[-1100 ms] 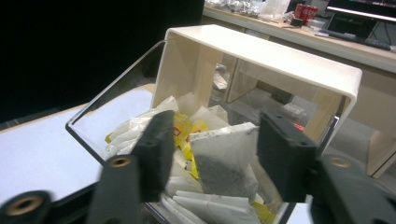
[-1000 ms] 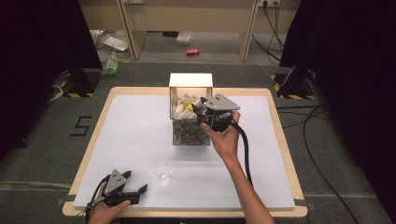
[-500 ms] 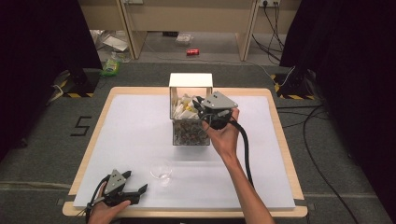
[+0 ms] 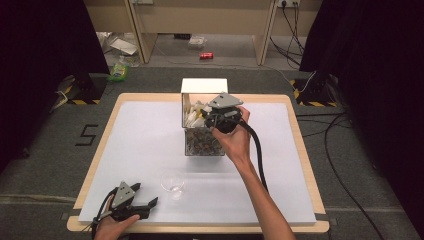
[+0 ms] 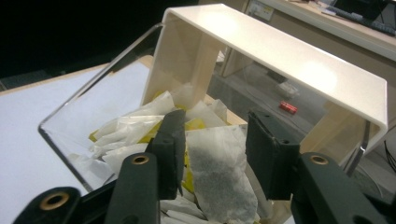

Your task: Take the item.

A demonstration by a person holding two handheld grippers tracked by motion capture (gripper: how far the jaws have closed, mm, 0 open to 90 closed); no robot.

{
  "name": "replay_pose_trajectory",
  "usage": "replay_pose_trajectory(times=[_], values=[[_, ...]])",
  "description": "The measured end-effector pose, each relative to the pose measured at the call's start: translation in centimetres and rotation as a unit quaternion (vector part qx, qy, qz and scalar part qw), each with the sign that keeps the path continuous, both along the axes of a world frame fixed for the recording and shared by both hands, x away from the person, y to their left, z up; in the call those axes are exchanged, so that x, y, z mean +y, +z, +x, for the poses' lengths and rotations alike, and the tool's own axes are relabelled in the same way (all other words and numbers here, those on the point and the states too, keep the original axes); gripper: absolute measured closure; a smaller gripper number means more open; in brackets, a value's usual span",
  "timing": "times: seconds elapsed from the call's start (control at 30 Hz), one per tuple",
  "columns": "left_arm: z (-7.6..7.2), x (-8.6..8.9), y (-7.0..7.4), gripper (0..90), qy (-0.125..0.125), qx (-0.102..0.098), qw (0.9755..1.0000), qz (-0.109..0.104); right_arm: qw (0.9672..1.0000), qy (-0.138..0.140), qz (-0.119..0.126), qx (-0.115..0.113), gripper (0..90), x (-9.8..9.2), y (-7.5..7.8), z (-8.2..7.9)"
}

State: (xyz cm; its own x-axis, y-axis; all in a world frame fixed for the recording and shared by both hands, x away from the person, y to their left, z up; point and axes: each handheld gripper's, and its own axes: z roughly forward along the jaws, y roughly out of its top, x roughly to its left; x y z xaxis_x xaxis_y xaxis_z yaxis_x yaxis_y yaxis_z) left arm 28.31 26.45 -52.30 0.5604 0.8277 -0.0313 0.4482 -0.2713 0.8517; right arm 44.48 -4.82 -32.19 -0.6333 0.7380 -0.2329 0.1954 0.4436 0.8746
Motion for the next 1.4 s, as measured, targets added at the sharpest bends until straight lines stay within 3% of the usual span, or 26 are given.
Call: replay_pose_trajectory(times=[0.53, 0.63, 0.8, 0.97, 1.4], values=[[0.0, 0.0, 0.0, 14.8, 0.0, 0.0, 1.0, 0.0, 0.9993, -0.004, -0.033, 0.017, 54.7, 0.6, -0.5, 0.7], [0.0, 0.0, 0.0, 14.8, 0.0, -0.001, 1.0, 0.0, 0.999, -0.007, -0.041, 0.02, 59.3, 0.6, -0.7, 0.9], [0.0, 0.0, 0.0, 14.8, 0.0, -0.001, 1.0, 0.0, 0.999, 0.001, -0.039, 0.023, 75.2, 0.4, -0.7, 0.9], [0.0, 0.0, 0.0, 14.8, 0.0, 0.0, 1.0, 0.0, 0.9993, 0.008, -0.037, 0.006, 83.7, 0.1, -0.3, 0.4], [0.0, 0.0, 0.0, 14.8, 0.0, 0.0, 1.0, 0.0, 0.9987, 0.028, 0.0, -0.041, 86.1, -0.7, 1.9, -1.0]])
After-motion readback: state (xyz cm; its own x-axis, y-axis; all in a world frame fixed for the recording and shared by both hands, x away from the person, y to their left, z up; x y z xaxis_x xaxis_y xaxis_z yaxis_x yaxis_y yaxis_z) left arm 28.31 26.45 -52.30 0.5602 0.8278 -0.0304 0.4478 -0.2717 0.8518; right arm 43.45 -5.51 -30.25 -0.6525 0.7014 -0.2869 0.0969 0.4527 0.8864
